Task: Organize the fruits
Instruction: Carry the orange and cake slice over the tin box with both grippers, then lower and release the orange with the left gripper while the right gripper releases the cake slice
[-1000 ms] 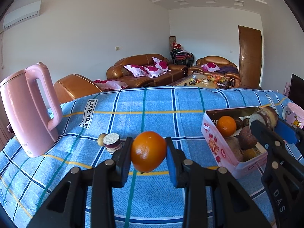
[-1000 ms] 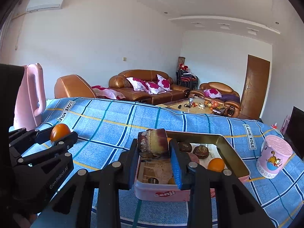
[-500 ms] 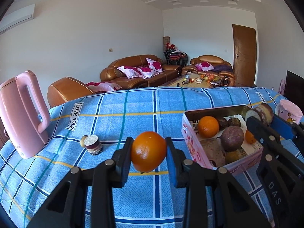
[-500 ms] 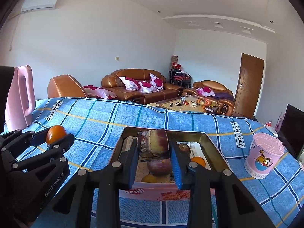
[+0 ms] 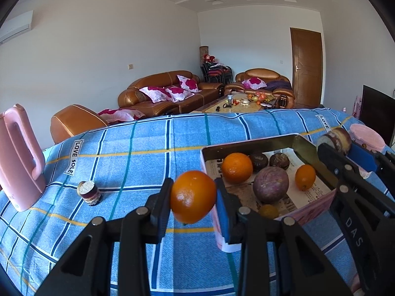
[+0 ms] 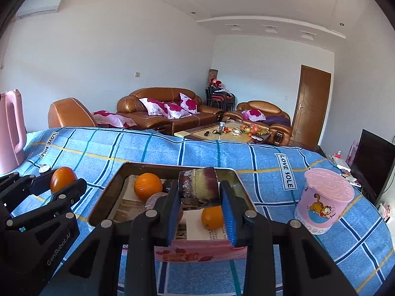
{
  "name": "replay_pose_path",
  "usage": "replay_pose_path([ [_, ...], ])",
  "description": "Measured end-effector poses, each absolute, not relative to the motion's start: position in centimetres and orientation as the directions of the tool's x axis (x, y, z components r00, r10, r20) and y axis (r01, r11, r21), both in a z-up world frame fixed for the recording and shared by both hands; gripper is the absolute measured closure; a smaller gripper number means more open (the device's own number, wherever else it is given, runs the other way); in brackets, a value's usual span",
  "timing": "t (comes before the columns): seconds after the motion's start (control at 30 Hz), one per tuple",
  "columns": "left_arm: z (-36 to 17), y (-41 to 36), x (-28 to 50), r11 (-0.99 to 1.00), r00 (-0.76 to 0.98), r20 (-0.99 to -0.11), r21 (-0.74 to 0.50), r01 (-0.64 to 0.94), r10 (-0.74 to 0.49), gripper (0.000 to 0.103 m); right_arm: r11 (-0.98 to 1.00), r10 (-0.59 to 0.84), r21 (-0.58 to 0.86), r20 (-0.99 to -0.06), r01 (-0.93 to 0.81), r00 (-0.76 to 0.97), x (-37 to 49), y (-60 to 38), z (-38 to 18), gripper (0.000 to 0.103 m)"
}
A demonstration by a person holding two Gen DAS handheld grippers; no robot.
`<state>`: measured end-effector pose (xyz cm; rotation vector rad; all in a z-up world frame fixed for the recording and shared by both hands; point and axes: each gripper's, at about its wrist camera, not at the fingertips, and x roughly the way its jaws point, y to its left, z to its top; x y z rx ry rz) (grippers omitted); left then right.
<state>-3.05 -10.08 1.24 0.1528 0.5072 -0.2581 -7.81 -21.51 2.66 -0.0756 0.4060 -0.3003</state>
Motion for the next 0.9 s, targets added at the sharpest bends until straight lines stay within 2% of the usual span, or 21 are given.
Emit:
replay_pose_path([
  [0.47,1.2,-13.9,-2.4,0.941,0.819,-0.513,0.058,0.333,-0.258,0.068,0.933,-0.360,-0.143,-0.383,0.331,0.851,-7.6,-24.9,2.7,0.069],
  [0.9,1.0,-16.1,-0.4,0.933,0.784,-0.538,-0.012,0.360,-0.309,0.068,0.901,-0.433,-0.163,-0.393,0.402,0.812,-6.6,-26.9,2.7,0.069],
])
